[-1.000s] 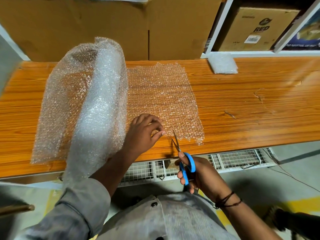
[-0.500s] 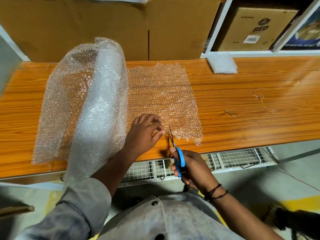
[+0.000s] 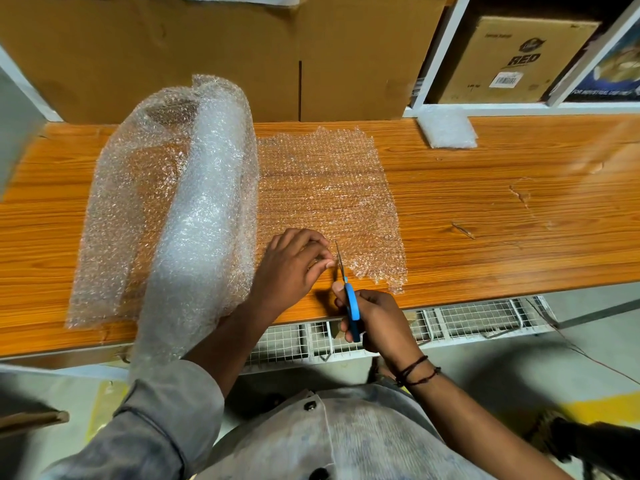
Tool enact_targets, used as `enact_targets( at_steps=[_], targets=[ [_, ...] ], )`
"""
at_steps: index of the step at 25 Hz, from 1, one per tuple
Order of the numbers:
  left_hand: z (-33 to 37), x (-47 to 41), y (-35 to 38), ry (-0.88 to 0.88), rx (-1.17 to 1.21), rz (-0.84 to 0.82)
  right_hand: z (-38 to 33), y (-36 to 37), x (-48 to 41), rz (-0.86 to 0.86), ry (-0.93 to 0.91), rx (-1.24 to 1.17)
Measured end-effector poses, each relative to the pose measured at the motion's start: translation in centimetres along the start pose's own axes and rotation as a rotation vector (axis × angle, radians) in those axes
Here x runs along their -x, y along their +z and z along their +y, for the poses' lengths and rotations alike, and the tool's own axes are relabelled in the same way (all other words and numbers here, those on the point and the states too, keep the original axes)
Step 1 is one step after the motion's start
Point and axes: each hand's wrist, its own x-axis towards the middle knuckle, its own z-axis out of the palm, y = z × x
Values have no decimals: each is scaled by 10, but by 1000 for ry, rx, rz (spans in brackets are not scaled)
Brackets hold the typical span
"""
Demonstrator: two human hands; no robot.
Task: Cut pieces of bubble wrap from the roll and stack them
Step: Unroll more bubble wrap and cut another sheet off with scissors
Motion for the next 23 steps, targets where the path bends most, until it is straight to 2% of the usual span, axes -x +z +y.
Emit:
enact_targets(
  at_steps=[12, 23],
  targets=[
    [-1, 0, -1, 17, -21, 20, -14, 3, -8, 30, 27, -7],
    [0, 0, -1, 20, -19, 15, -12, 1, -13, 56, 30, 81]
  ],
)
